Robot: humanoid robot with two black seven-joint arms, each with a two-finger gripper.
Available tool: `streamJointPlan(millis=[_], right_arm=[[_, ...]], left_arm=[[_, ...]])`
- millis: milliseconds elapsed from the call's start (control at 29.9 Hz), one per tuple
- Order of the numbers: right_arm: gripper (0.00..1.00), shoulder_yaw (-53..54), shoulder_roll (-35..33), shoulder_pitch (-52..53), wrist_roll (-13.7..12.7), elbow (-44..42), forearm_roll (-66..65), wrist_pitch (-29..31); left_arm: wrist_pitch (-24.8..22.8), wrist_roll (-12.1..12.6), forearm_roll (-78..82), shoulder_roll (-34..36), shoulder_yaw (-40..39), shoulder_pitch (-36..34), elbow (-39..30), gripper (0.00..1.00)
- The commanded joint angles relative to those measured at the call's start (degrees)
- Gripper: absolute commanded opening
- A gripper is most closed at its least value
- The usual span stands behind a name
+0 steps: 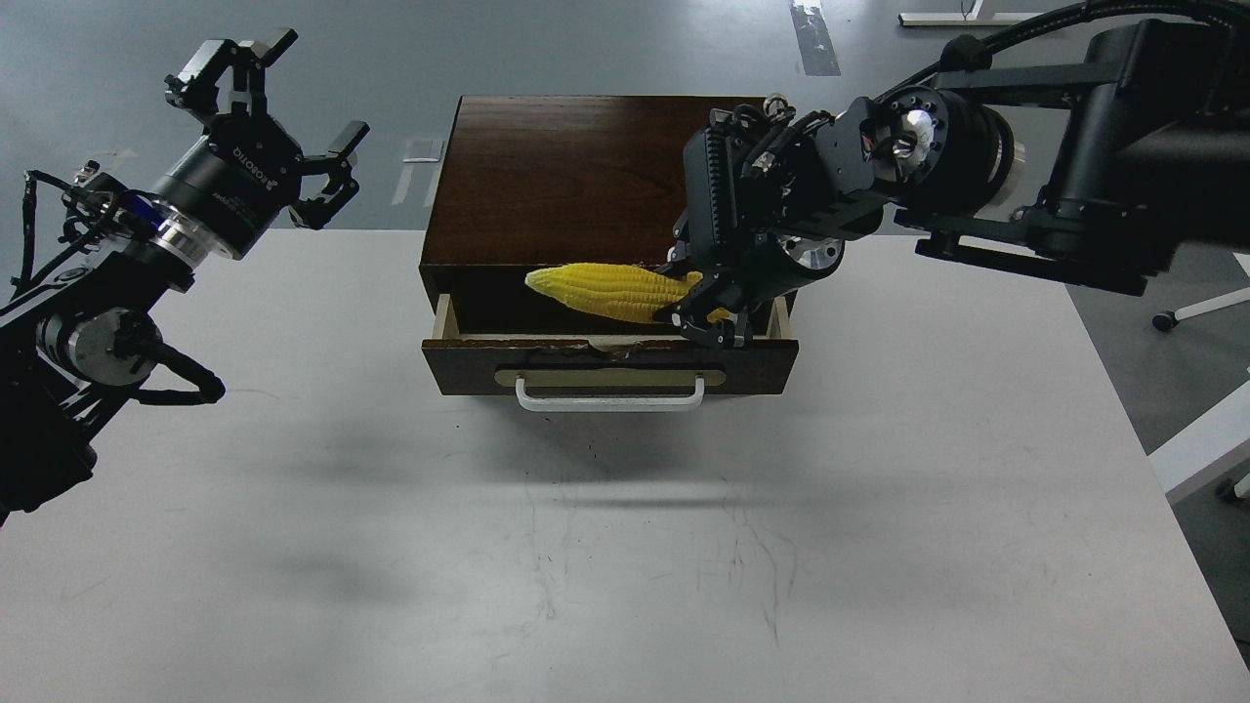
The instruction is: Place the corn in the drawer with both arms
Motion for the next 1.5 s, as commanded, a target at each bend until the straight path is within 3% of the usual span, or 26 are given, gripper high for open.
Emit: streamJointPlan(millis=[0, 334, 668, 735, 802, 1103, 1470], right_arm=[[0.49, -0.1, 0.0, -0.2, 0.0, -0.1, 0.0, 0.0], [0.75, 0.2, -0.2, -0.4, 0.0, -0.1, 0.3, 0.0], [0.82, 0.7, -0.4, -0.2, 0.0, -0.4, 1.0, 0.0], [0.92, 2.2, -1.2, 0.0, 0.0, -0.9, 2.7, 0.0], [0.96, 3.3, -2.1, 0.1, 0.0, -1.9, 5.2, 0.1], [0.99, 5.5, -7.2, -0.8, 0.0, -9.5, 26.4, 0.1], [0.99, 18.7, -13.7, -19.5, 0.0, -16.3, 72.7, -0.5]], left_arm=[[0.0, 0.0, 0.0, -0.1, 0.0, 0.0, 0.0, 0.98], [0.0, 0.0, 0.0, -0.1, 0.0, 0.0, 0.0, 0.98], [0.0, 0.0, 0.0, -0.2, 0.0, 0.0, 0.0, 0.98], [0.0, 0.0, 0.0, -0.3, 0.0, 0.0, 0.0, 0.98], [0.0, 0.0, 0.0, -0.3, 0.1, 0.0, 0.0, 0.98], [0.0, 0.0, 0.0, -0.5, 0.1, 0.0, 0.0, 0.98], [0.0, -0.2, 0.0, -0.9, 0.1, 0.3, 0.0, 0.98]])
